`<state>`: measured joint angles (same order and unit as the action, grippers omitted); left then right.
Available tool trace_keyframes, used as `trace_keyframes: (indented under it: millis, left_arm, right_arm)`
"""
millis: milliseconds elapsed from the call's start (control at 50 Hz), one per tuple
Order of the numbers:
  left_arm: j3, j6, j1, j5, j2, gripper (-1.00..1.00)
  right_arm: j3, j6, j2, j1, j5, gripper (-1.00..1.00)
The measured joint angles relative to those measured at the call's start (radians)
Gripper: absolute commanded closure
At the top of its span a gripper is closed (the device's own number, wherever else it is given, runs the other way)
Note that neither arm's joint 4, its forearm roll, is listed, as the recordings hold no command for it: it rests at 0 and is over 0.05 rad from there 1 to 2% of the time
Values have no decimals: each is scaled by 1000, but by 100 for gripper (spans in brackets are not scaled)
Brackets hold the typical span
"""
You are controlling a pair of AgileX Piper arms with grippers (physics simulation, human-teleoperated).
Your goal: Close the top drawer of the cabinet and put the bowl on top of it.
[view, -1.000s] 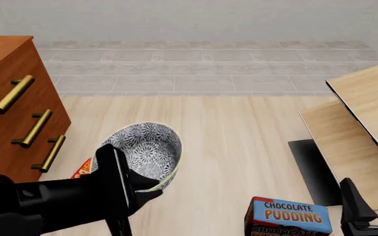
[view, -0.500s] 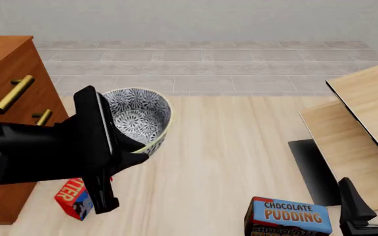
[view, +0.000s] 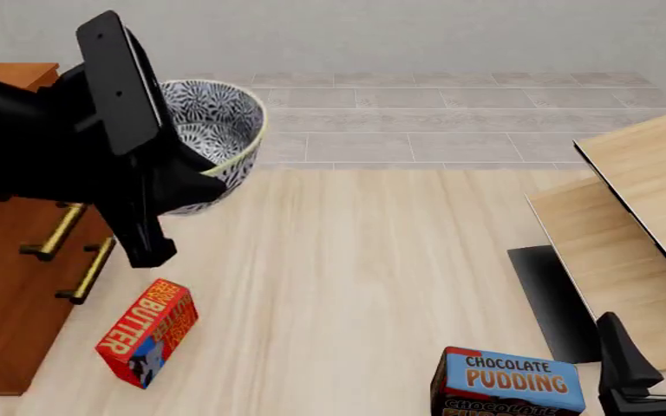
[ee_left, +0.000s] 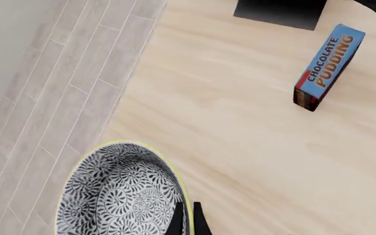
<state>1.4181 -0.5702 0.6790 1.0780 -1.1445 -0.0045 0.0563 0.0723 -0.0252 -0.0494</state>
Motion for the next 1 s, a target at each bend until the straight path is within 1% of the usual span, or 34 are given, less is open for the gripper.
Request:
trace_keyframes:
  millis: [120, 240, 480, 560, 1000]
  left_arm:
    - [92, -10, -19, 64, -22, 100]
    - [157, -26, -45, 100, -36, 100]
    - [228, -54, -135, 131, -50, 100]
    - [242, -66, -178, 135, -50, 100]
    - [349, -135, -477, 142, -51, 100]
  right_arm:
    - [0, -1, 2, 0, -2, -100]
    - [0, -2, 2, 0, -1, -100]
    - [0, -1, 4, -2, -1, -100]
    - [0, 0, 6, -2, -3, -100]
    - [2, -3, 23, 3, -17, -100]
